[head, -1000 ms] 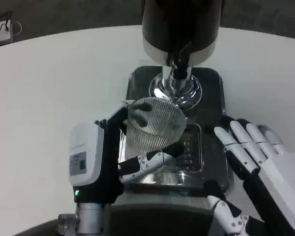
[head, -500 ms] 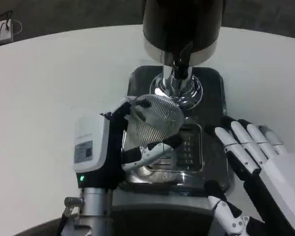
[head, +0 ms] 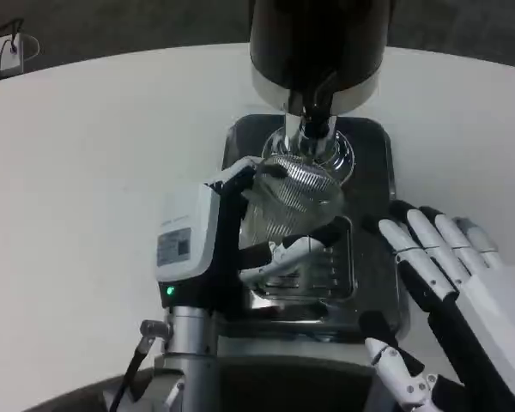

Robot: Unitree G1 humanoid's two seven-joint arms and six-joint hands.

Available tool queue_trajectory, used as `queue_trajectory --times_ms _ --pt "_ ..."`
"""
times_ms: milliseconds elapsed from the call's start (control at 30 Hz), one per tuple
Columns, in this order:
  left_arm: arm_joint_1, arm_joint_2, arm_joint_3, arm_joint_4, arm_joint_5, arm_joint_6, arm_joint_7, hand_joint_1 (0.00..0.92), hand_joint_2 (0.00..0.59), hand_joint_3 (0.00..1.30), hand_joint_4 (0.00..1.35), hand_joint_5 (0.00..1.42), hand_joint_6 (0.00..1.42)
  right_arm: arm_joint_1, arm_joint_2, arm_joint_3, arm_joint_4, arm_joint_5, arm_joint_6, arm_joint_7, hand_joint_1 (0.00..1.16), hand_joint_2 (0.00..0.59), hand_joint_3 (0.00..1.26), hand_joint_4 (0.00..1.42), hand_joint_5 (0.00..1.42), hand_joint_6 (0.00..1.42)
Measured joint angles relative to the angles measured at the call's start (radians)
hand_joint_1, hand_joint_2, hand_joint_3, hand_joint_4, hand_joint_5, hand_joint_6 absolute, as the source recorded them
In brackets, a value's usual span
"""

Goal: Grasp the cup under the faucet to collect the drink, then remove the cup.

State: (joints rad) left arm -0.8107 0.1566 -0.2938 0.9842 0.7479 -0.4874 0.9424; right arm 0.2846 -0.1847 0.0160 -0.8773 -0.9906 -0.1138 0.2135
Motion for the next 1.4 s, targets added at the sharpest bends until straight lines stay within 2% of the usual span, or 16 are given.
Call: queue_trajectory --times_ms 167,267,333,400,500,533,633,800,1067,1400 --pt "-0.041 0.0 -0.011 0.056 -0.003 -0.016 0.006 0.713 0.088 0.94 1.04 1.28 1.42 0.007 0.0 -0.008 0.0 0.006 0.003 0.001 0.11 0.528 0.09 0.0 0.0 0.0" --pt "-0.049 0.001 -0.019 0.071 -0.005 -0.025 0.012 0.692 0.068 0.89 0.96 1.21 1.42 0.008 -0.001 -0.008 0.0 0.013 0.005 0.001 0.11 0.528 0.09 0.0 0.0 0.0" --pt "-0.049 0.003 -0.023 0.076 -0.008 -0.033 0.015 0.656 0.038 0.81 0.84 1.11 1.34 0.007 -0.001 -0.008 0.0 0.015 0.007 0.001 0.11 0.528 0.09 0.0 0.0 0.0" --pt "-0.049 0.007 -0.028 0.077 -0.01 -0.033 0.015 0.581 0.022 0.7 0.71 1.0 1.25 0.006 -0.001 -0.008 0.0 0.015 0.008 0.001 0.11 0.528 0.09 0.0 0.0 0.0" --pt "-0.048 0.02 -0.04 0.075 -0.01 -0.035 0.018 0.424 0.061 0.55 0.53 0.86 1.06 0.001 -0.001 -0.008 0.0 0.016 0.008 0.001 0.11 0.528 0.09 0.0 0.0 0.0" --pt "-0.047 0.022 -0.042 0.074 -0.01 -0.035 0.019 0.389 0.057 0.5 0.46 0.82 1.01 -0.001 -0.001 -0.008 0.0 0.016 0.008 0.001 0.11 0.528 0.09 0.0 0.0 0.0" --pt "-0.034 0.025 -0.045 0.062 -0.01 -0.034 0.024 0.321 0.059 0.37 0.35 0.72 0.89 -0.005 -0.002 -0.007 0.002 0.016 0.008 0.001 0.11 0.528 0.09 0.0 0.0 0.0" --pt "-0.006 0.032 -0.047 0.058 -0.011 -0.026 0.024 0.266 0.064 0.16 0.15 0.57 0.65 -0.007 -0.002 -0.005 0.007 0.016 0.009 0.001 0.11 0.528 0.09 0.0 0.0 0.0" --pt "-0.006 0.033 -0.049 0.043 -0.028 -0.026 0.019 0.173 0.033 0.08 0.05 0.48 0.51 -0.009 -0.001 -0.002 0.011 0.016 0.009 0.001 0.11 0.528 0.09 0.0 0.0 0.0" --pt "-0.011 0.029 -0.057 0.038 -0.038 -0.026 -0.033 0.154 0.027 0.04 0.01 0.49 0.54 -0.007 0.001 0.005 0.011 0.016 0.009 0.001 0.11 0.528 0.09 0.0 0.0 0.0"
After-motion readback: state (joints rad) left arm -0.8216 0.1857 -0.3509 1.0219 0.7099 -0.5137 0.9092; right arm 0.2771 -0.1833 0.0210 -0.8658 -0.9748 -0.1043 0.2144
